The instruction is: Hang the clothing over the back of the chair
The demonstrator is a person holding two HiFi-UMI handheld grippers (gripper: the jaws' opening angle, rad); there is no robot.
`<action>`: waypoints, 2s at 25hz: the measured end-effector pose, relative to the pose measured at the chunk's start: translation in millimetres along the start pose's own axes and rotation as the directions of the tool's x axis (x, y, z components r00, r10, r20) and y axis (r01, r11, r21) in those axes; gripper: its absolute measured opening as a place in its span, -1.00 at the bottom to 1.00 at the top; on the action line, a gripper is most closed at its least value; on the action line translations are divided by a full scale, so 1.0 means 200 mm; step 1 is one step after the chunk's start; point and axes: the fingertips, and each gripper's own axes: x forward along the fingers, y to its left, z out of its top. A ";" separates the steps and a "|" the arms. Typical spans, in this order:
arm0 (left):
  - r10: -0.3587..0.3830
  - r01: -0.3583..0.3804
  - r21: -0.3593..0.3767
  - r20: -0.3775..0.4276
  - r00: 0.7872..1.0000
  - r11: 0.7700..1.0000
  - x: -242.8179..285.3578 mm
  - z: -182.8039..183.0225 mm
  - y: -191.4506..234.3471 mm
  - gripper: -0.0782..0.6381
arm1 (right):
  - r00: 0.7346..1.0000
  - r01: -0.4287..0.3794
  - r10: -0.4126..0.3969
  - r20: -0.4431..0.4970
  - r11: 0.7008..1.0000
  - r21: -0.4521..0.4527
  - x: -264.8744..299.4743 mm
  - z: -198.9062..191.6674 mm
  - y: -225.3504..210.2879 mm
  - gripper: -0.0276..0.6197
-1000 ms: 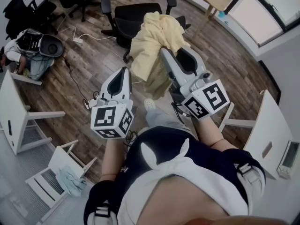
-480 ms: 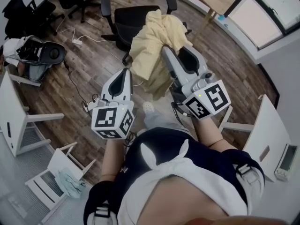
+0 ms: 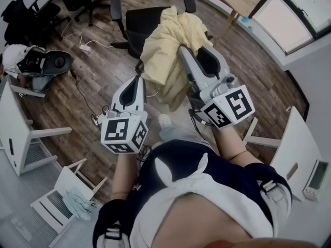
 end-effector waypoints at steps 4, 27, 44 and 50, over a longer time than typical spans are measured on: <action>0.001 -0.001 0.000 -0.005 1.000 1.000 0.09 0.01 0.02 -0.77 | 1.000 0.015 -0.015 0.002 1.000 0.001 0.05 -0.01 -0.09 -0.60; 0.022 -0.022 -0.008 -0.025 0.999 1.000 0.34 0.05 0.20 -0.76 | 0.994 0.085 -0.086 -0.061 0.996 -0.016 0.36 -0.20 -0.40 -0.60; 0.013 -0.014 -0.009 -0.039 0.999 1.000 0.44 0.02 0.20 -0.77 | 0.977 0.146 -0.154 -0.148 0.987 -0.067 0.43 -0.39 -0.54 -0.59; 0.006 -0.006 -0.001 -0.035 0.999 1.000 0.49 0.05 0.17 -0.76 | 0.963 0.156 -0.173 -0.204 0.983 -0.098 0.46 -0.46 -0.59 -0.59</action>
